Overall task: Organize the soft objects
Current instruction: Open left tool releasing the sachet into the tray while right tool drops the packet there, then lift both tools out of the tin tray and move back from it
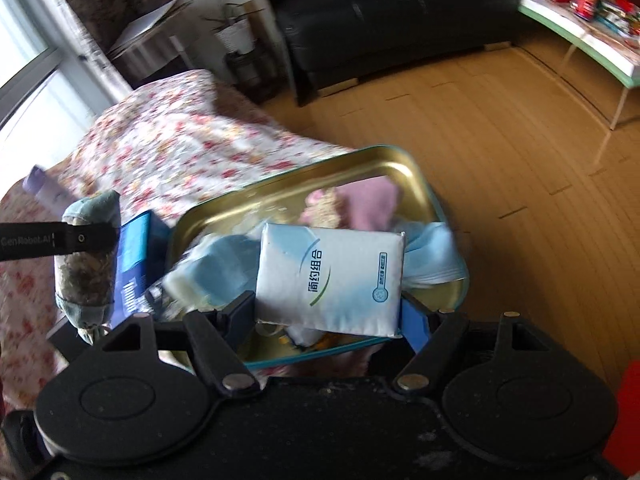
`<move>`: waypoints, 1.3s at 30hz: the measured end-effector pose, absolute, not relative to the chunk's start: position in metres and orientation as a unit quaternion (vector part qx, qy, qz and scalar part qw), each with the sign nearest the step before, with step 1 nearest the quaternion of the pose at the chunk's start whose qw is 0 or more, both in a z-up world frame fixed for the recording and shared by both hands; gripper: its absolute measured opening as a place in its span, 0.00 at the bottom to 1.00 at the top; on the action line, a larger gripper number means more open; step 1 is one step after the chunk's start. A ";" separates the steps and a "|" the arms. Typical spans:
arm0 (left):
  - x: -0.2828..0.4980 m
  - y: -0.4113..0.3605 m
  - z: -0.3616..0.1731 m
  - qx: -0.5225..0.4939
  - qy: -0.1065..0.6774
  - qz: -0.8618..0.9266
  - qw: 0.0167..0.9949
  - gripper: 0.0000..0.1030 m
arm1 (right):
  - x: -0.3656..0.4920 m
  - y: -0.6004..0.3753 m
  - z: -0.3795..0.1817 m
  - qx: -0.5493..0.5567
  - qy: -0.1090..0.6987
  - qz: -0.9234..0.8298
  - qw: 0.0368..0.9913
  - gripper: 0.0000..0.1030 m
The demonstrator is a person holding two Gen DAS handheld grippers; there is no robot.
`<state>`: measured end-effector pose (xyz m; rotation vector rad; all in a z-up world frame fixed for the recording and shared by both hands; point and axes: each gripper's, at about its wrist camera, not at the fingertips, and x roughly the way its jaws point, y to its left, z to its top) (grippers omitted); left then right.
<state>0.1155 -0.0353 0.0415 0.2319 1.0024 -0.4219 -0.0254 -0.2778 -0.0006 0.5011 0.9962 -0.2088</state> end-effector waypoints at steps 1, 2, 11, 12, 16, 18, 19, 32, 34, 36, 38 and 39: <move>0.119 -0.041 0.039 0.113 0.477 -0.201 0.848 0.35 | -0.024 -0.283 -0.004 0.238 0.474 -0.108 0.841 0.72; 0.123 -0.046 0.035 0.115 0.479 -0.200 0.847 0.35 | -0.023 -0.287 -0.006 0.238 0.476 -0.115 0.839 0.72; 0.147 -0.059 -0.001 0.084 0.503 -0.185 0.840 0.57 | -0.007 -0.306 -0.037 0.216 0.494 -0.155 0.828 0.73; 0.146 -0.059 -0.001 0.086 0.499 -0.182 0.843 0.62 | -0.005 -0.307 -0.040 0.217 0.495 -0.153 0.828 0.73; 0.142 -0.056 0.004 0.094 0.483 -0.181 0.852 0.71 | -0.002 -0.311 -0.050 0.222 0.494 -0.167 0.824 0.79; 0.141 -0.054 0.006 0.092 0.482 -0.181 0.852 0.73 | -0.003 -0.312 -0.050 0.227 0.493 -0.166 0.823 0.79; 0.140 -0.054 0.007 0.092 0.480 -0.181 0.854 0.75 | -0.005 -0.311 -0.049 0.226 0.492 -0.165 0.824 0.79; 0.091 -0.038 0.022 0.122 0.434 -0.154 0.879 0.90 | -0.026 -0.282 -0.020 0.193 0.480 -0.155 0.842 0.79; 0.084 -0.031 0.022 0.122 0.433 -0.145 0.881 0.90 | -0.031 -0.273 -0.014 0.187 0.478 -0.147 0.846 0.79; 0.076 -0.023 0.021 0.127 0.434 -0.132 0.882 0.91 | -0.036 -0.264 -0.009 0.181 0.478 -0.141 0.848 0.79; 0.069 -0.013 0.019 0.127 0.436 -0.121 0.883 0.91 | -0.038 -0.256 -0.008 0.180 0.480 -0.131 0.848 0.79; 0.066 -0.008 0.018 0.125 0.440 -0.116 0.882 0.91 | -0.040 -0.251 -0.007 0.179 0.483 -0.125 0.848 0.79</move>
